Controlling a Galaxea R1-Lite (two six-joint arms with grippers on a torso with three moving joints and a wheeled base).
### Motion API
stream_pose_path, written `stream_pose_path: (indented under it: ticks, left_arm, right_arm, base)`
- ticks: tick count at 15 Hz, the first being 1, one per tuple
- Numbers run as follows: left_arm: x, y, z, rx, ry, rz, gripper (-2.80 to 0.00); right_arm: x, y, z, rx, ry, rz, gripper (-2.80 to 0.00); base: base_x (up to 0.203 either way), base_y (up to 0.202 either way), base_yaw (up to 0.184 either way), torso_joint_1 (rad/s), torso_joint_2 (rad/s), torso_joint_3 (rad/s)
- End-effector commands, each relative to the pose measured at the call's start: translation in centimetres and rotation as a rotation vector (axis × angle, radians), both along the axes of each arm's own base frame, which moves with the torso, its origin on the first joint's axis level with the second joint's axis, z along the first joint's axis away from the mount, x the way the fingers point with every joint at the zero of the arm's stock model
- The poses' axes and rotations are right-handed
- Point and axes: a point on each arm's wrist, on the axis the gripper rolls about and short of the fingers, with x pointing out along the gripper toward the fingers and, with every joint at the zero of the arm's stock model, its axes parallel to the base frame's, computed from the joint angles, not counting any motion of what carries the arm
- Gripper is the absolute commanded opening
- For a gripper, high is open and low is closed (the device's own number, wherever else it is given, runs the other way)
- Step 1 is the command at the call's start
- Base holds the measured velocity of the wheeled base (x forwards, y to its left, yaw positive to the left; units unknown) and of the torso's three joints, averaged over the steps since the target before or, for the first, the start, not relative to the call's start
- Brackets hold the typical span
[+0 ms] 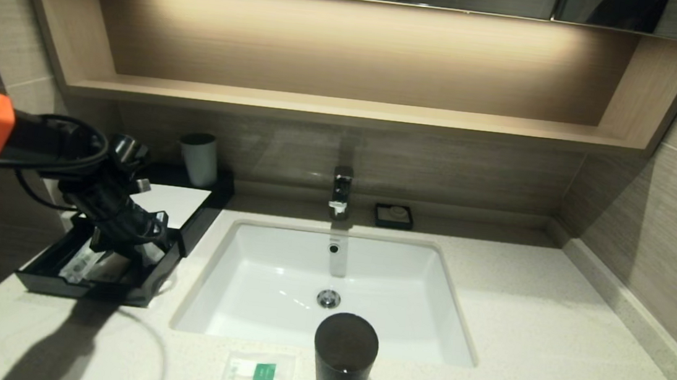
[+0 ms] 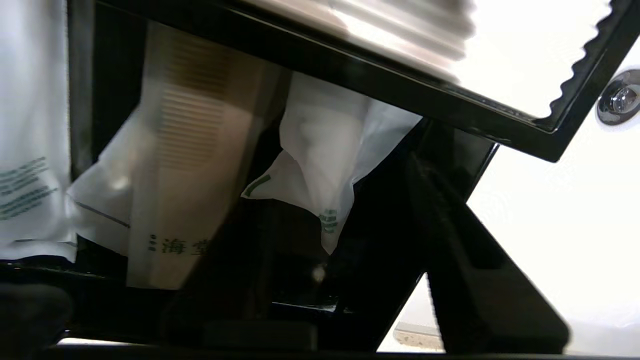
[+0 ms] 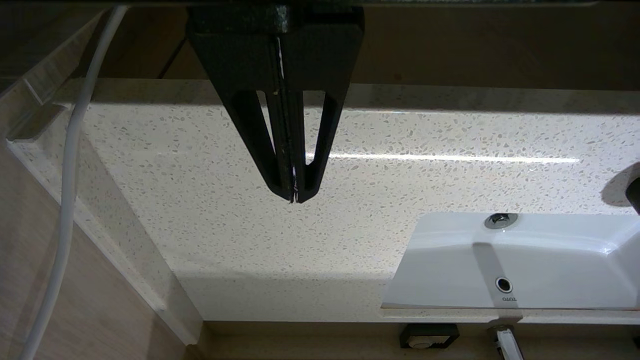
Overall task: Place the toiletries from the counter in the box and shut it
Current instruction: Place the bathroom toiletry into the drawer, then pick up the bathroom toiletry
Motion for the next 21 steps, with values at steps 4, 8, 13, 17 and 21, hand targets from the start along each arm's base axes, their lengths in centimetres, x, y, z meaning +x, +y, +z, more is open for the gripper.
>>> stream_pose_path:
  ticks: [4,8,13,17,21]
  left_arm:
    - [-0.8,-0.1,1.7,0.000,-0.027,0.001,0.00]
    - [-2.1,-0.1,3.7,0.007,-0.040,0.001,0.00]
    - [-3.9,0.3,6.8,0.020,-0.098,0.018,0.00]
    - [-5.4,0.2,9.4,0.029,-0.174,0.020,0.00]
    - [-7.6,-1.1,11.9,0.034,-0.241,-0.020,0.00]
  right_arm:
    - [0.0,0.0,0.0,0.000,0.001,0.000,-2.80]
    - [0.0,0.0,0.0,0.000,0.001,0.000,-2.80]
    - [0.0,0.0,0.0,0.000,0.001,0.000,-2.80]
    - [0.0,0.0,0.0,0.000,0.001,0.000,-2.80]
    - [0.0,0.0,0.0,0.000,0.000,0.000,-2.80]
  base:
    - [0.000,0.000,0.000,0.000,0.00,0.000]
    - [0.000,0.000,0.000,0.000,0.00,0.000]
    - [0.000,0.000,0.000,0.000,0.00,0.000]
    - [0.000,0.000,0.000,0.000,0.00,0.000]
    - [0.000,0.000,0.000,0.000,0.00,0.000]
